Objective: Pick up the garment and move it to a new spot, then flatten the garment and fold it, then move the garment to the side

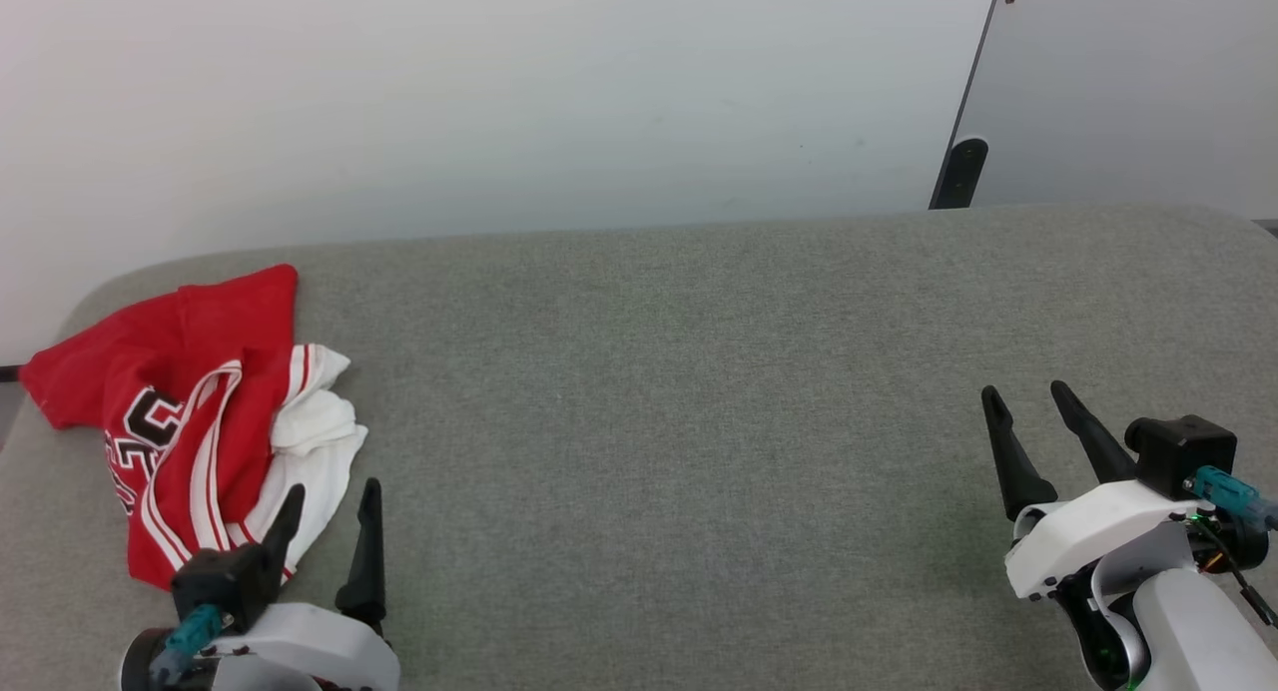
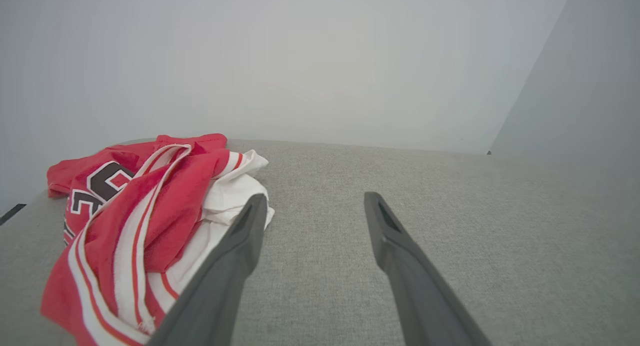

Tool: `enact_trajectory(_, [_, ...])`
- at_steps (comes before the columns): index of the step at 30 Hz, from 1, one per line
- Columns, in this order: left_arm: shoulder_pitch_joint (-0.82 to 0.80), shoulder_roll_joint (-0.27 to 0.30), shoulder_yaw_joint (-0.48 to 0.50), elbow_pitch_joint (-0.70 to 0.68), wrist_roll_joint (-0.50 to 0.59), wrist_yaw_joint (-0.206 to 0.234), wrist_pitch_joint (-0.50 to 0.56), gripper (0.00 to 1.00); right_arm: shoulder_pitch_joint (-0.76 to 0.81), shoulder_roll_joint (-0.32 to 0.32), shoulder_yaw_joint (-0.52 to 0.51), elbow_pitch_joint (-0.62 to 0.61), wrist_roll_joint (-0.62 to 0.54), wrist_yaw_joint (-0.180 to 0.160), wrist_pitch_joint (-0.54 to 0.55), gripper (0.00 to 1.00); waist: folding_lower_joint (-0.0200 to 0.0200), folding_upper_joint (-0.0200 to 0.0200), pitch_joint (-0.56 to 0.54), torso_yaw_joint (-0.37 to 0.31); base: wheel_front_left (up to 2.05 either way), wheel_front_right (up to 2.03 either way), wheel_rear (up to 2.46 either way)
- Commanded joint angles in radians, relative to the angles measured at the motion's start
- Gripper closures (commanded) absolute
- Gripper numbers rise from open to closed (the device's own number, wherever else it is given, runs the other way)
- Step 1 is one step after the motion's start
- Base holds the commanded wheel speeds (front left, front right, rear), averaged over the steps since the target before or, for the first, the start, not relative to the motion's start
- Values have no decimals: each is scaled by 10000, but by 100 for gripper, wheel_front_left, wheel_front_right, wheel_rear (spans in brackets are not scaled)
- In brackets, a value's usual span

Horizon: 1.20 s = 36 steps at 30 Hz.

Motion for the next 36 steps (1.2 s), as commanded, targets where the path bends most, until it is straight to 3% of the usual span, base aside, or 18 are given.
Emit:
enact_trajectory(1, [-21,33,33,-28,277,-40,-85,0,13,-69,-2,16,-231,-11,-106,0,0,-1,-2,-9,0,0,0])
enact_trajectory(23, [93,-131,336,228,1581,-255,-475,0,73,-10,-92,106,-915,-14,-482,0,0,-1,-19,-32,0,0,0])
enact_trajectory(36, [61,-208,469,283,1598,-376,-452,0,114,114,-369,77,-614,-14,-482,0,0,-1,11,-43,0,0,0])
